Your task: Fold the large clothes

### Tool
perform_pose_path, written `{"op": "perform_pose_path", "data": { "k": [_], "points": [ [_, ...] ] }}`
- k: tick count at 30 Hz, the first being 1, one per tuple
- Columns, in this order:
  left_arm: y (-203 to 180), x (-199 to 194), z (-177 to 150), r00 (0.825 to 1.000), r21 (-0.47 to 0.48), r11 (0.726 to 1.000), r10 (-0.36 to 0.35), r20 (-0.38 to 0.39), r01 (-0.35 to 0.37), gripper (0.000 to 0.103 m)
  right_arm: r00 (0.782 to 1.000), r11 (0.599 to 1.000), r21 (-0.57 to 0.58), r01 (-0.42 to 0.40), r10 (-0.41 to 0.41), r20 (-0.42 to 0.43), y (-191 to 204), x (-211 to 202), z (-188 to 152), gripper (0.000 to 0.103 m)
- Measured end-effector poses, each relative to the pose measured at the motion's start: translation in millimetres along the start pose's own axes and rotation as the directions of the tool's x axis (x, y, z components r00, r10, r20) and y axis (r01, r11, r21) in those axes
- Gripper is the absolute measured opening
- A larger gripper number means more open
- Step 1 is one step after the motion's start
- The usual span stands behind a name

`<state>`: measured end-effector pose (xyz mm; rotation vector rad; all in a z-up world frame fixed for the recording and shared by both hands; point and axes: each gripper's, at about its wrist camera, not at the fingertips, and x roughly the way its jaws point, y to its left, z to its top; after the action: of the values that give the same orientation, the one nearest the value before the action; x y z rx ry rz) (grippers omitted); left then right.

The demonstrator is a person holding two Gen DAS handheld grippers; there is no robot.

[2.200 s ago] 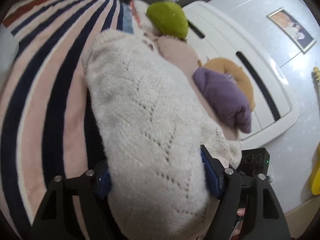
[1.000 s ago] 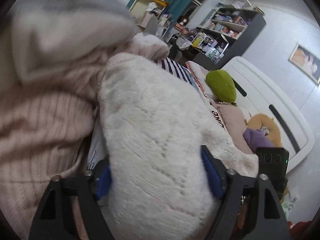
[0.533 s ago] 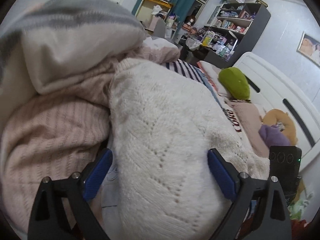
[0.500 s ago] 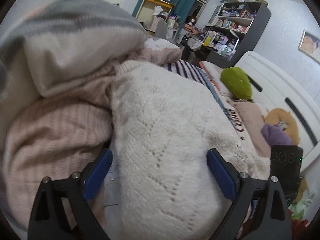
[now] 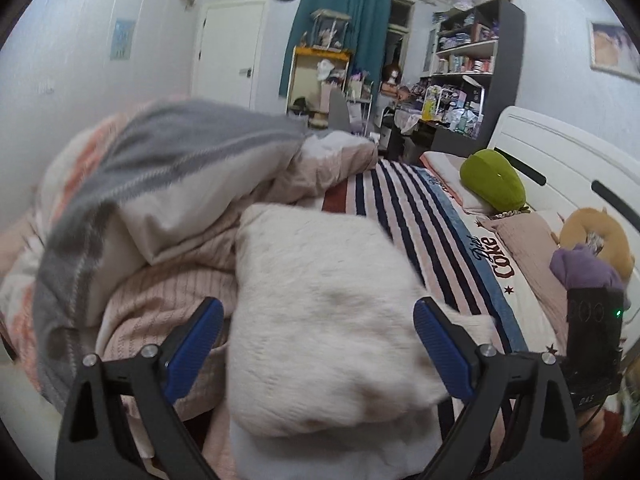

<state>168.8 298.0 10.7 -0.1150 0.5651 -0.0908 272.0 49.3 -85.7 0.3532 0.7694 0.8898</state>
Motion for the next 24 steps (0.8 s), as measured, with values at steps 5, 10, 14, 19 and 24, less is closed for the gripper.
{"op": "perform_pose_path", "data": {
  "k": [5, 10, 14, 19, 24],
  "points": [
    [-60, -26, -5, 0.997, 0.085, 0.996, 0.028, 0.074, -0.034, 0.095, 0.994, 0.993, -0.075, 0.090, -0.086, 0.061, 1, -48, -8, 0.078],
    [-130, -44, -14, 0.987, 0.145, 0.988, 0.028, 0.161, -0.052, 0.097, 0.976, 0.978, -0.096, 0.186, -0.172, 0.136, -7, -105, -25, 0.086],
    [-186, -57, -29, 0.968, 0.169, 0.984, 0.021, 0.249, -0.065, 0.102, 0.936, 0.945, -0.117, 0.307, -0.277, 0.219, -12, -160, -44, 0.088],
    [-248, -65, -59, 0.934, 0.148, 0.983, 0.050, 0.352, -0.109, 0.102, 0.833, 0.848, -0.165, 0.504, -0.427, 0.352, -6, -221, -67, 0.102],
    [-286, -66, -85, 0.922, 0.080, 0.996, 0.003, 0.387, -0.037, 0.102, 0.729, 0.748, -0.174, 0.640, -0.521, 0.443, -1, -268, -91, 0.103]
  ]
}}
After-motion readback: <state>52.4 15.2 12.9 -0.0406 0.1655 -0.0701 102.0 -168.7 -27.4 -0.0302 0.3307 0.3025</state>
